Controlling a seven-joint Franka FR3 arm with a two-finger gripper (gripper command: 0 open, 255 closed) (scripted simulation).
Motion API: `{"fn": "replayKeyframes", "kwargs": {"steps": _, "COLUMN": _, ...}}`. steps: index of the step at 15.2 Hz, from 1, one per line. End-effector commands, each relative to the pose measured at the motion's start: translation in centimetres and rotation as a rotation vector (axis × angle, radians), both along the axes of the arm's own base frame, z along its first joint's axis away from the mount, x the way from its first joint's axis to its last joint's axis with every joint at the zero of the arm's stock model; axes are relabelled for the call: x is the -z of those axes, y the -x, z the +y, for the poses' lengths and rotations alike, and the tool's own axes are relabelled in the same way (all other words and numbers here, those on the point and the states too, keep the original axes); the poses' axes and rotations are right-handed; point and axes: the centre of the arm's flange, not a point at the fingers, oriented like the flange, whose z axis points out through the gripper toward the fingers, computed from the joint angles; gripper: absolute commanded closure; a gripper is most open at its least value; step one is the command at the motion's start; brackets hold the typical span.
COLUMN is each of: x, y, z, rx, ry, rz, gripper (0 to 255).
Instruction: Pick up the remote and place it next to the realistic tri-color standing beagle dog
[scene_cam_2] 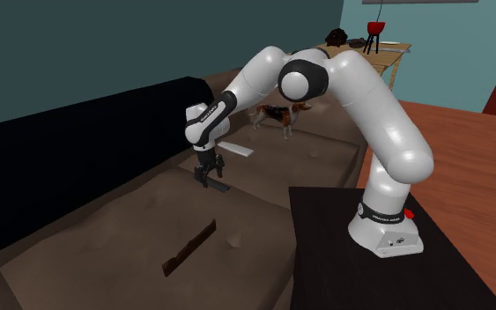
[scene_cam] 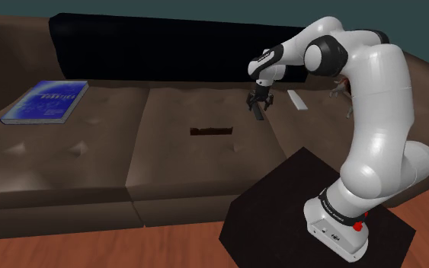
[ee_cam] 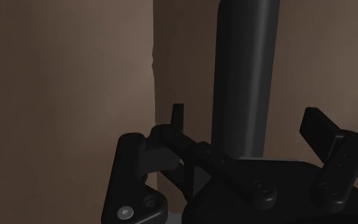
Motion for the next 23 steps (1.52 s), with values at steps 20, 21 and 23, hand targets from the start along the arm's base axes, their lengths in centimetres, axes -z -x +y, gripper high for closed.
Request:
{"fn": "replayKeyframes", "kwargs": {"steps": 20, "x": -4.7, "y": 0.0, "z": 0.0, "rx": 0.0, "ry": 0.0, "rz": 0.0, "gripper": 255}}
{"fn": "replayKeyframes", "kwargs": {"steps": 21, "x": -5.3, "y": 0.0, "z": 0.0, "rx": 0.0, "ry": 0.0, "rz": 0.0, "gripper": 255}}
{"fn": "replayKeyframes", "kwargs": {"steps": 23, "x": -6.3, "y": 0.0, "z": 0.0, "rx": 0.0, "ry": 0.0, "rz": 0.0, "gripper": 255}}
